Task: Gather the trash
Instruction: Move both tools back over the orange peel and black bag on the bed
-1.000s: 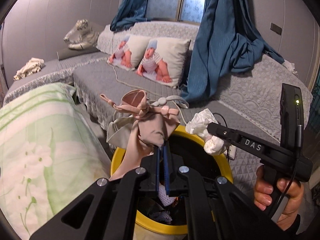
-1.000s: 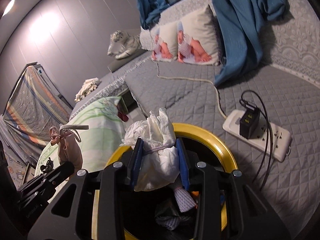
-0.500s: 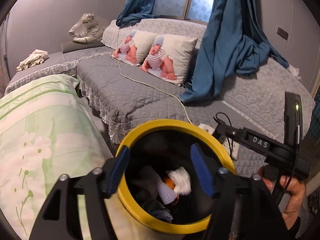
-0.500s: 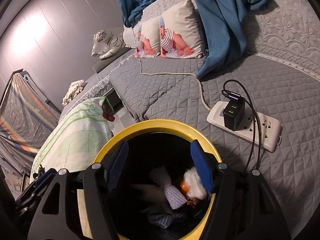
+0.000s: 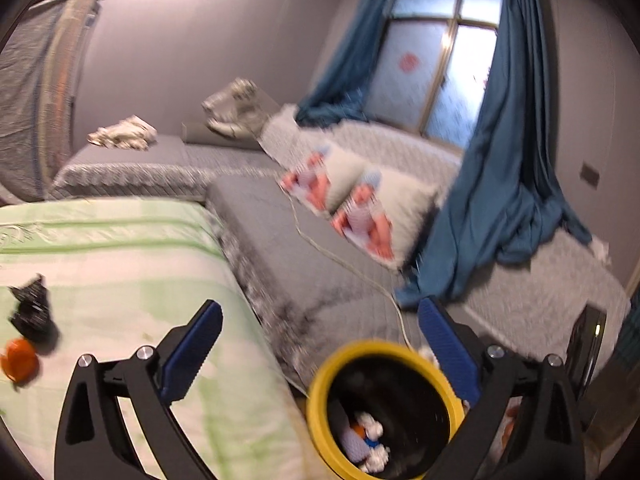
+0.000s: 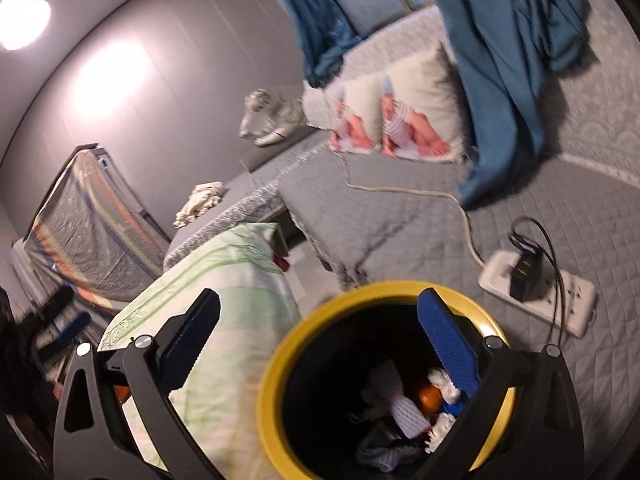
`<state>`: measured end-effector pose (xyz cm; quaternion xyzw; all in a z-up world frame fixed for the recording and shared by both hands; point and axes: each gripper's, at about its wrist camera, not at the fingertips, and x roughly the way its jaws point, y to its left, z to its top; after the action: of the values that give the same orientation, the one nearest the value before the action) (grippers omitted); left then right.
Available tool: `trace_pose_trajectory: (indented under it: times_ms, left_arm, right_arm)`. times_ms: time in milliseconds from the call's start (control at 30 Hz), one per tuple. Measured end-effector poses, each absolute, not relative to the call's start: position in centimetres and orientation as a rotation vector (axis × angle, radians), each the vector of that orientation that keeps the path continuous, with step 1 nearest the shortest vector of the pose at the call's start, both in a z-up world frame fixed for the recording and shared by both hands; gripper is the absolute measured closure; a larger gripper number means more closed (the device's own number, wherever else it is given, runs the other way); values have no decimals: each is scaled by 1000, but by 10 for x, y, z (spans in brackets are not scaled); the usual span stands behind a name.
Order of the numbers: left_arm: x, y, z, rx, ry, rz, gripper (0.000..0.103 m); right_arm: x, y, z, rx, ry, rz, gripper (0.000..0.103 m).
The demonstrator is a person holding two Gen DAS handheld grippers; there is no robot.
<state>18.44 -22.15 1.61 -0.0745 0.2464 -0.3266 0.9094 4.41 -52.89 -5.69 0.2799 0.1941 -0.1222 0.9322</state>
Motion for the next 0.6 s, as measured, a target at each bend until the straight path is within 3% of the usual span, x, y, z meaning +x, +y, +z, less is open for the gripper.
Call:
trace_pose_trajectory:
  times_ms: [267, 600]
  left_arm:
    - [194, -118, 68, -212, 371, -490, 8]
    - [189, 7, 75, -267, 284, -256, 8]
  right_arm:
    - [70, -470, -17, 423, 354, -117, 8]
    - [138, -372, 15, 232, 383, 54, 8]
